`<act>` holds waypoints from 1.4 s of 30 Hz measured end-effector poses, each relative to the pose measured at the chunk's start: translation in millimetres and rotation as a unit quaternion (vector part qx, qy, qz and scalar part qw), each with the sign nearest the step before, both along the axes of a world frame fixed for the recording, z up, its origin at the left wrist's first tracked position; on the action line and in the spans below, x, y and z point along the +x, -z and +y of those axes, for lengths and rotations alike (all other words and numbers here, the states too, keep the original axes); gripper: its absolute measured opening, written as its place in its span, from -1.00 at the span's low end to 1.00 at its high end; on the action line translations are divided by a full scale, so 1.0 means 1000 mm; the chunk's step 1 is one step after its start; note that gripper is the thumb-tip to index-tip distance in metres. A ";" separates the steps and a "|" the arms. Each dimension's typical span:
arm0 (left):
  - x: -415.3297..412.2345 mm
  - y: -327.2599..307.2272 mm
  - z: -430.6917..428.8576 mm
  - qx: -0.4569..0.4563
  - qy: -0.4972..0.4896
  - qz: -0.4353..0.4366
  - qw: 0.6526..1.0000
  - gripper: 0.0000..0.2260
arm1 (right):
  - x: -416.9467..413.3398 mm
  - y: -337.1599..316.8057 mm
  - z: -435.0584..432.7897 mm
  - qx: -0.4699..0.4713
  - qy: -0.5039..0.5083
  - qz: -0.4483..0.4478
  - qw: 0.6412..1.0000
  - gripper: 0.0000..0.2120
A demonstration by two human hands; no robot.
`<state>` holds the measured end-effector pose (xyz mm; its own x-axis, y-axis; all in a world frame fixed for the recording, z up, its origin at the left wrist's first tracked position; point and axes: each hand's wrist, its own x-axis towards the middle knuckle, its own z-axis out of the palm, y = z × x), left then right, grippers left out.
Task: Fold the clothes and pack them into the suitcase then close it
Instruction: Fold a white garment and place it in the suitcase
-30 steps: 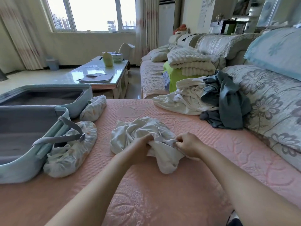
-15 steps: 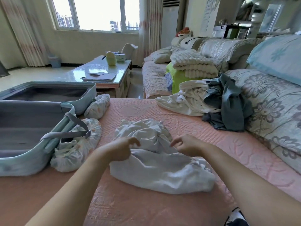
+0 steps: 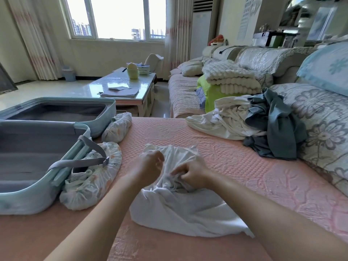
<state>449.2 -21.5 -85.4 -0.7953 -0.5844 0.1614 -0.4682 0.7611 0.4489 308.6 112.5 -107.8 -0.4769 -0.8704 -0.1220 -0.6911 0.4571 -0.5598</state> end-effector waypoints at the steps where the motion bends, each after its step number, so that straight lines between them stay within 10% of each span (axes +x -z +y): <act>1: -0.003 -0.001 -0.004 0.022 -0.008 0.063 0.998 -0.83 | 0.011 -0.006 -0.001 0.015 -0.046 -0.048 0.998 -0.71; 4: -0.009 -0.003 -0.011 0.194 0.027 0.104 0.975 -0.81 | 0.037 -0.025 0.007 0.060 -0.172 -0.194 0.964 -0.68; 7: -0.003 0.017 -0.006 0.123 0.090 -0.086 0.985 -0.66 | 0.031 -0.028 0.012 -0.005 -0.050 -0.265 0.963 -0.70; 11: 0.004 0.030 -0.010 0.072 0.042 -0.085 0.993 -0.81 | -0.004 -0.022 0.012 -0.130 0.117 -0.008 0.984 -0.73; 17: 0.021 0.003 -0.047 -0.023 -0.095 -0.028 0.995 -0.81 | -0.014 0.011 -0.001 0.072 0.055 0.036 0.995 -0.10; 21: 0.032 0.016 -0.055 -0.043 -0.092 -0.061 0.993 -0.79 | -0.009 0.013 -0.026 0.024 0.056 0.070 0.996 -0.79; 25: 0.018 0.020 -0.032 -0.004 -0.005 -0.124 0.992 -0.53 | -0.012 -0.011 -0.042 -0.007 0.045 0.004 0.999 -0.75; 28: 0.009 0.020 -0.034 -0.061 -0.030 -0.197 0.978 -0.71 | -0.023 -0.028 -0.042 -0.055 0.088 -0.065 0.992 -0.71; 36: -0.059 -0.048 -0.073 0.129 -0.100 0.235 0.958 -0.63 | -0.083 -0.067 -0.075 -0.331 0.270 -0.220 0.877 -0.75; 42: -0.075 -0.029 -0.039 0.026 0.054 0.117 0.991 -0.69 | -0.093 -0.047 -0.073 -0.213 0.174 -0.140 0.951 -0.31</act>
<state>373.8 -60.6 -56.1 -0.7980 -0.5100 0.3210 -0.2635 0.7744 0.5753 215.4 39.9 -60.7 -0.7463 -0.6642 0.0423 -0.3365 0.3217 -0.8850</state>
